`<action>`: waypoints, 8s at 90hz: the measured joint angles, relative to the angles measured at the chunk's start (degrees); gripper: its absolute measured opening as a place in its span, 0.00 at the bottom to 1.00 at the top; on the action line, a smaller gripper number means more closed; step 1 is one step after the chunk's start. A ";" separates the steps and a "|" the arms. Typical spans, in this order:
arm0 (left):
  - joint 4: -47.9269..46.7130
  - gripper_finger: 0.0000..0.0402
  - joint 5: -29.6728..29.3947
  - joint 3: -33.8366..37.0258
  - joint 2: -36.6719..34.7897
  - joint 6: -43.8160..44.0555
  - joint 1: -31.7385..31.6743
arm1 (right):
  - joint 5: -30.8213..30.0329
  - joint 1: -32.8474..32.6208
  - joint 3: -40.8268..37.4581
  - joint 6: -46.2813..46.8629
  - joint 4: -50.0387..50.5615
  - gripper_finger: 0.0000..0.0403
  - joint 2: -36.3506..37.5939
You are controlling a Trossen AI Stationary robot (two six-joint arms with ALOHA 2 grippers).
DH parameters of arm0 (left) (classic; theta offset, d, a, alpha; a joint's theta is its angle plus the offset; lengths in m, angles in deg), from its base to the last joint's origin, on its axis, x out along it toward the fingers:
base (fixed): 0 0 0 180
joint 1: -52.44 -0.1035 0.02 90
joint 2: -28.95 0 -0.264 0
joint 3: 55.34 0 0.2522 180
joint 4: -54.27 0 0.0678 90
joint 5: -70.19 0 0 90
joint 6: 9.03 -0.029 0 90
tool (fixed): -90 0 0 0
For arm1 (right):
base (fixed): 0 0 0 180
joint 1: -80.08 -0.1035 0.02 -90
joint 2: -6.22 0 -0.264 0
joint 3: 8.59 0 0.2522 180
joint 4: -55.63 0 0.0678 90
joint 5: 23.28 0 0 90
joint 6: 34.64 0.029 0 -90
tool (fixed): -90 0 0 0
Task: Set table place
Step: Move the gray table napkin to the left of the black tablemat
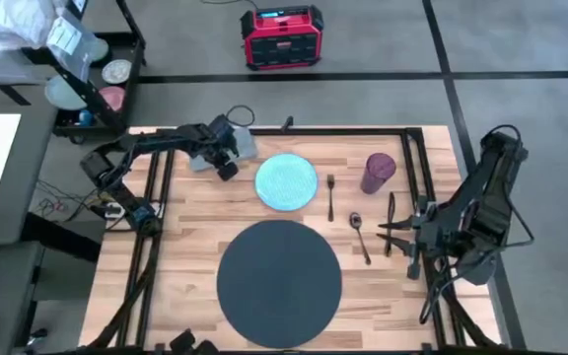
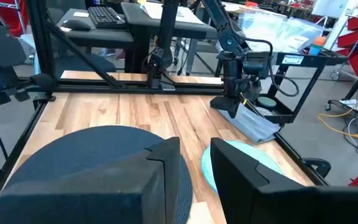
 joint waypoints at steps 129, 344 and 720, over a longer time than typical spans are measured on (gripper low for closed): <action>1.23 0.00 -1.04 -0.40 -0.71 -1.76 3.84 | -0.17 0.00 0.00 -0.02 0.13 0.19 -0.01; 15.68 0.00 6.59 -0.37 5.06 -2.71 3.32 | -0.24 0.00 0.00 0.42 0.28 0.19 0.00; -11.27 0.00 -12.69 -4.72 6.24 39.00 27.22 | 4.98 -0.11 -0.02 3.48 2.29 0.19 -0.79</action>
